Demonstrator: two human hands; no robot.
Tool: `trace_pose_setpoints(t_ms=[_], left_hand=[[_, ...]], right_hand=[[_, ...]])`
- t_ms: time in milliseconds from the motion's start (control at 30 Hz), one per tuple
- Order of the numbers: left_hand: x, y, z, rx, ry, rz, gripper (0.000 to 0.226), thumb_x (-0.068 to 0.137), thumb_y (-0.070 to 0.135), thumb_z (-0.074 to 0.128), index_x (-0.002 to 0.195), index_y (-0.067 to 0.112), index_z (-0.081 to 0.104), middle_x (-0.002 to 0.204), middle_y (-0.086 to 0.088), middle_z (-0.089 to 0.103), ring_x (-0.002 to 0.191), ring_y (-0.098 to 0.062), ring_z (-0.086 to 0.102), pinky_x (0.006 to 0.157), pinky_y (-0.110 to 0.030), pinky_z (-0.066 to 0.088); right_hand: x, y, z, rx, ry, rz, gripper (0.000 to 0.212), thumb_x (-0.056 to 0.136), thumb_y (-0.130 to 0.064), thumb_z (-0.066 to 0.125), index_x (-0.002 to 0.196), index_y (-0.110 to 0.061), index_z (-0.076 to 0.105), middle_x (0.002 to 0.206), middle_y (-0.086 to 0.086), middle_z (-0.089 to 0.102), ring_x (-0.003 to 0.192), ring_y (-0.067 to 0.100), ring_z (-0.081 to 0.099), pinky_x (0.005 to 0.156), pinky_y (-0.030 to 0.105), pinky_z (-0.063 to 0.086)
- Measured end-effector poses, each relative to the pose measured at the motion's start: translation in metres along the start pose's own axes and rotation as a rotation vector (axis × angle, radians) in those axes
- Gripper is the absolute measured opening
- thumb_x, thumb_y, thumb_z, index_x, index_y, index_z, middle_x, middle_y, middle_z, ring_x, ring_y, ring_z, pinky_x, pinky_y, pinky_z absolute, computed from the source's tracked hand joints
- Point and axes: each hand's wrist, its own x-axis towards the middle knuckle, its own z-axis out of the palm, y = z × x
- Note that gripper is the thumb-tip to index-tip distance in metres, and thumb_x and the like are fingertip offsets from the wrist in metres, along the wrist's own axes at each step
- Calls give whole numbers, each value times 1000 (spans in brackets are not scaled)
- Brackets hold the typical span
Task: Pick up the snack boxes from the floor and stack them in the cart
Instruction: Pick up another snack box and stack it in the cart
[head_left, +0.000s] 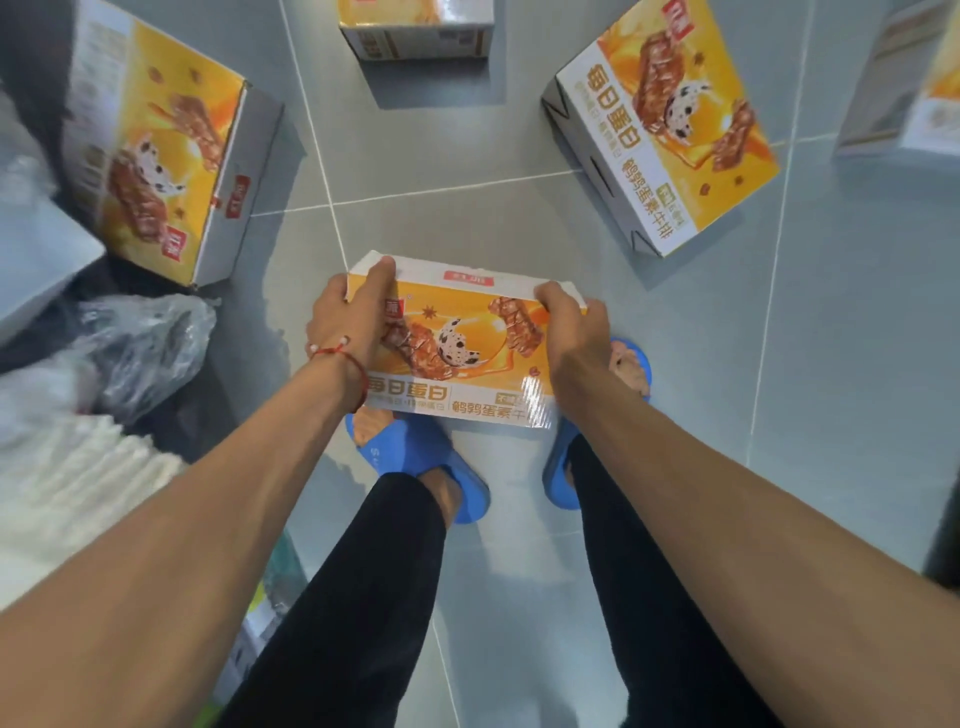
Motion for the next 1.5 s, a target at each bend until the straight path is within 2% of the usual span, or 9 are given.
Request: trace_pose_setpoints(t_ms=[133, 233, 400, 500, 667, 933, 1167, 1267, 1500], left_hand=[[-56, 17, -23, -37, -8, 17, 55, 65, 77, 51, 95, 33, 62, 96, 5, 74, 99, -27, 68, 98, -51, 48], [-104, 28, -43, -87, -25, 41, 45, 79, 64, 53, 106, 29, 64, 92, 5, 75, 93, -22, 70, 98, -49, 49], [-190, 43, -88, -217, -69, 60, 23, 90, 42, 55, 100, 25, 67, 99, 1, 75, 95, -22, 70, 90, -41, 53], [-244, 51, -117, -365, -121, 67, 19, 91, 28, 55, 107, 23, 65, 104, 0, 71, 90, -18, 65, 68, -29, 47], [-319, 57, -167, -480, -145, 129, 26, 64, 28, 54, 88, 27, 63, 105, -4, 70, 100, -23, 64, 78, -34, 46], [-431, 56, -230, -635, 9, 296, 38, 66, 21, 55, 104, 19, 61, 113, -20, 61, 96, -22, 62, 62, -21, 52], [-516, 35, -240, -813, 70, 338, 32, 79, 20, 61, 111, 25, 56, 111, -6, 66, 104, -27, 65, 76, -36, 53], [-548, 24, -229, -899, 122, 340, 28, 88, 17, 65, 112, 29, 56, 111, -5, 68, 105, -28, 66, 75, -36, 54], [-613, -1, -188, -1016, 334, 318, 41, 88, 18, 74, 118, 35, 53, 105, 10, 70, 97, -13, 67, 74, -29, 51]], right_hand=[[-53, -6, -38, 33, 13, -15, 45, 88, -41, 72, 123, -22, 51, 109, 8, 71, 85, 25, 76, 68, 44, 66], [-99, -16, -64, 87, -26, -57, 52, 87, -44, 76, 125, -24, 46, 111, 7, 73, 89, 25, 77, 77, 46, 66], [-187, -34, -104, -34, -41, -138, 85, 55, -71, 76, 131, -42, 52, 132, 3, 64, 102, 25, 75, 84, 48, 64], [-242, -47, -131, -75, -92, -224, 69, 61, -57, 75, 127, -38, 60, 132, 7, 63, 103, 22, 74, 84, 45, 64], [-328, -60, -165, -37, -176, -336, 55, 71, -30, 72, 126, -31, 62, 129, 4, 66, 105, 18, 73, 78, 34, 64], [-436, -62, -215, -81, -352, -525, 52, 92, 0, 67, 137, -20, 50, 120, -2, 68, 98, 6, 70, 71, 18, 57], [-484, -60, -259, -168, -549, -616, 71, 88, -15, 78, 144, -30, 38, 130, 1, 63, 122, 24, 64, 104, 51, 56], [-492, -64, -276, -219, -621, -671, 73, 78, -27, 82, 138, -37, 42, 131, -3, 64, 123, 23, 65, 105, 52, 55], [-512, -71, -317, -388, -734, -863, 63, 90, -15, 79, 140, -28, 42, 122, -15, 59, 119, 15, 63, 104, 45, 56]])
